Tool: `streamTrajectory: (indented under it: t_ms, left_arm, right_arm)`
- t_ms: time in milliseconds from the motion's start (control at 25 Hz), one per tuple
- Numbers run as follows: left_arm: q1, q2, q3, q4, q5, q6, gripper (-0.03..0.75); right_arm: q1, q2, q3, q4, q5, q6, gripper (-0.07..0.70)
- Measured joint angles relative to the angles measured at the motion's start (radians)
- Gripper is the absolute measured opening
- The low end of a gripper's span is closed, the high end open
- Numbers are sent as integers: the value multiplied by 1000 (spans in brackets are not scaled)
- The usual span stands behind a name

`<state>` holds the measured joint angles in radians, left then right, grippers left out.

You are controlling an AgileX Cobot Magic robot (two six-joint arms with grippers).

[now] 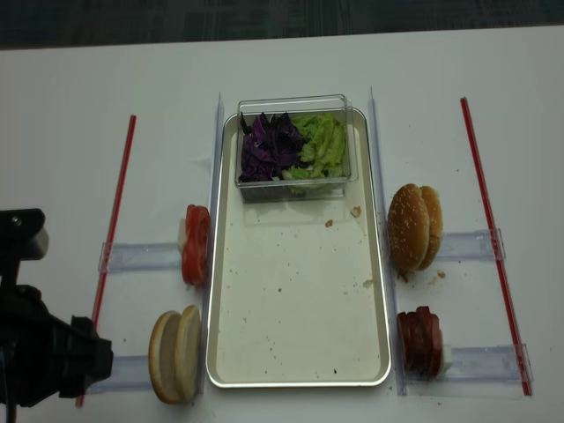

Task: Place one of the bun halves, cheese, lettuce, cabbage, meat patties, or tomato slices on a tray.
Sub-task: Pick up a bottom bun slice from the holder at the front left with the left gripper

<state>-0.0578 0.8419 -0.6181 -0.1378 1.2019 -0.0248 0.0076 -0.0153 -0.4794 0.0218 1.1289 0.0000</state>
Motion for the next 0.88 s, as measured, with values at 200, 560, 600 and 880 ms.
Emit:
streamTrajectory:
  t_ms: [200, 560, 600, 880]
  left_arm:
    - [-139, 51, 0, 37, -16, -123, 451]
    - [-497, 195, -84, 187, -79, -473, 451]
    - [-524, 213, -101, 202, -79, -507, 451]
    - [-647, 383, -215, 232, -107, -626, 451]
  right_arm:
    - [0, 0, 0, 0, 0, 0, 364]
    - [0, 0, 0, 0, 0, 0, 364]
    - [0, 0, 0, 0, 0, 0, 364]
    - [0, 0, 0, 0, 0, 0, 364]
